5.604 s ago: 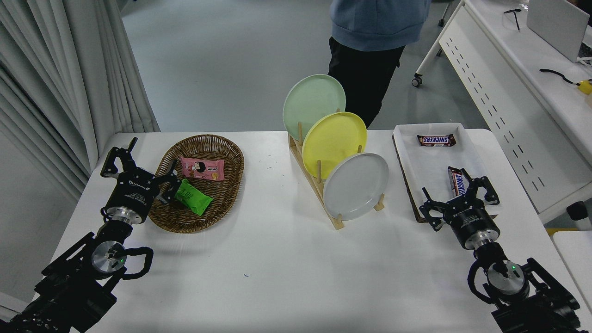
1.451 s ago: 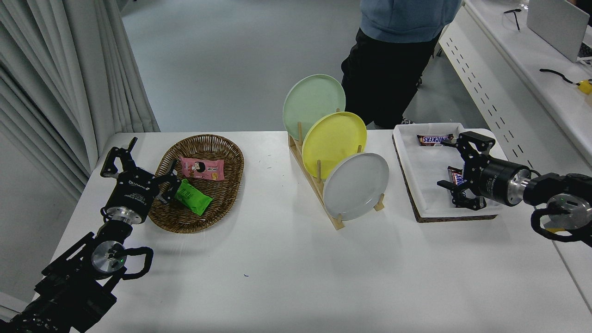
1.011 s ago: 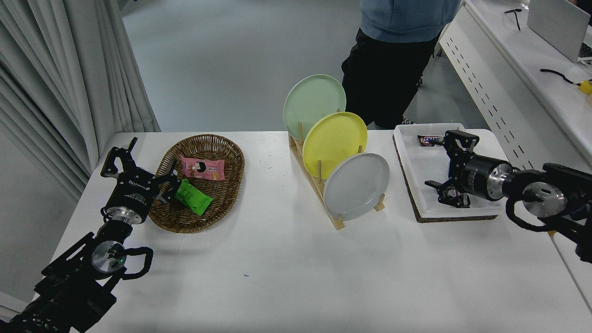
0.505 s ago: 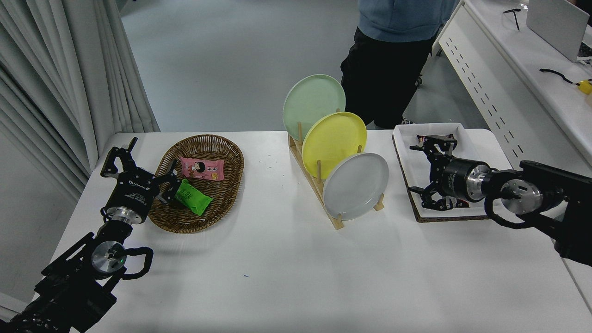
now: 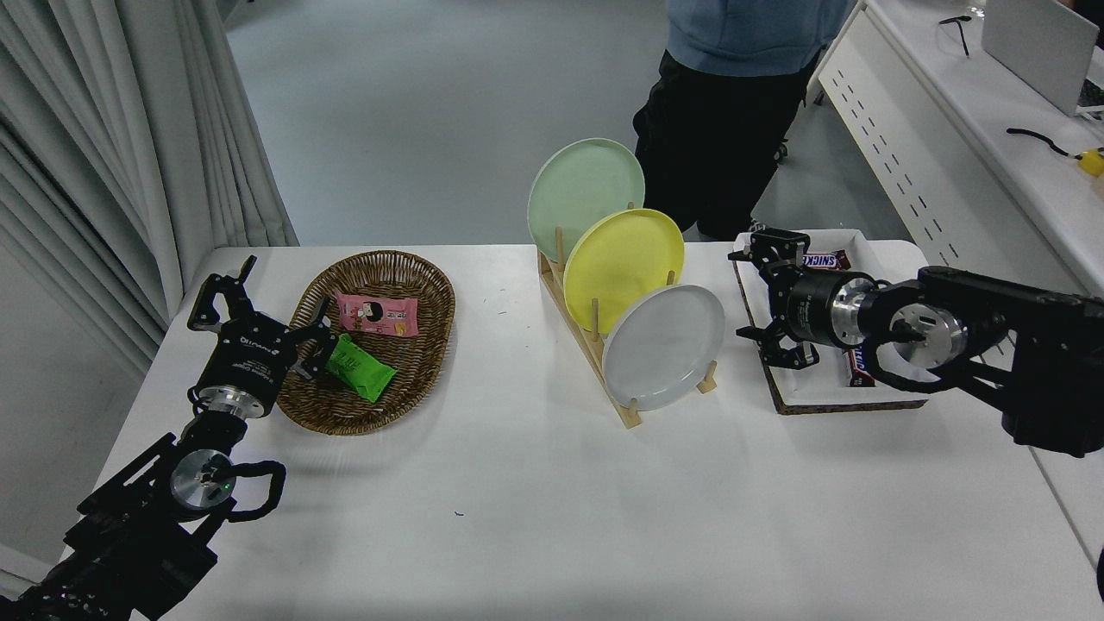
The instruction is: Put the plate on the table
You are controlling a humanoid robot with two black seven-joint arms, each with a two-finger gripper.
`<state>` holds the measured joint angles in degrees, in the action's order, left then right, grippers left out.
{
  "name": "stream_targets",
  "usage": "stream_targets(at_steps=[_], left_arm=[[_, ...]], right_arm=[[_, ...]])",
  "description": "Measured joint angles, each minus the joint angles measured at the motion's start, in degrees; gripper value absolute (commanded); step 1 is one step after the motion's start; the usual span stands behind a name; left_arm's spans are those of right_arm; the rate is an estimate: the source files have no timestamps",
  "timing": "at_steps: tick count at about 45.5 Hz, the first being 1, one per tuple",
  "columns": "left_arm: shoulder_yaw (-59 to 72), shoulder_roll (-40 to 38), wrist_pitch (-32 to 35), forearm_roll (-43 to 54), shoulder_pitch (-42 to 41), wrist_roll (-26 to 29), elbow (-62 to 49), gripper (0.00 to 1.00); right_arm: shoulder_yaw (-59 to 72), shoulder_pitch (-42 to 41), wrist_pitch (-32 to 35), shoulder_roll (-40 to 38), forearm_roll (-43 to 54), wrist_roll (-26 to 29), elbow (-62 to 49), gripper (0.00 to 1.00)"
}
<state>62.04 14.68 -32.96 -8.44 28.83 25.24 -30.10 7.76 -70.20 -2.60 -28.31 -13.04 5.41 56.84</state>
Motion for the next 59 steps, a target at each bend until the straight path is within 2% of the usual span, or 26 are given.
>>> stream_targets(at_steps=[59], left_arm=[[0.0, 0.0, 0.0, 0.0, 0.0, 0.0, 0.0, 1.0]], right_arm=[[1.1, -2.0, -3.0, 7.4, -8.3, 0.0, -1.5, 1.0]])
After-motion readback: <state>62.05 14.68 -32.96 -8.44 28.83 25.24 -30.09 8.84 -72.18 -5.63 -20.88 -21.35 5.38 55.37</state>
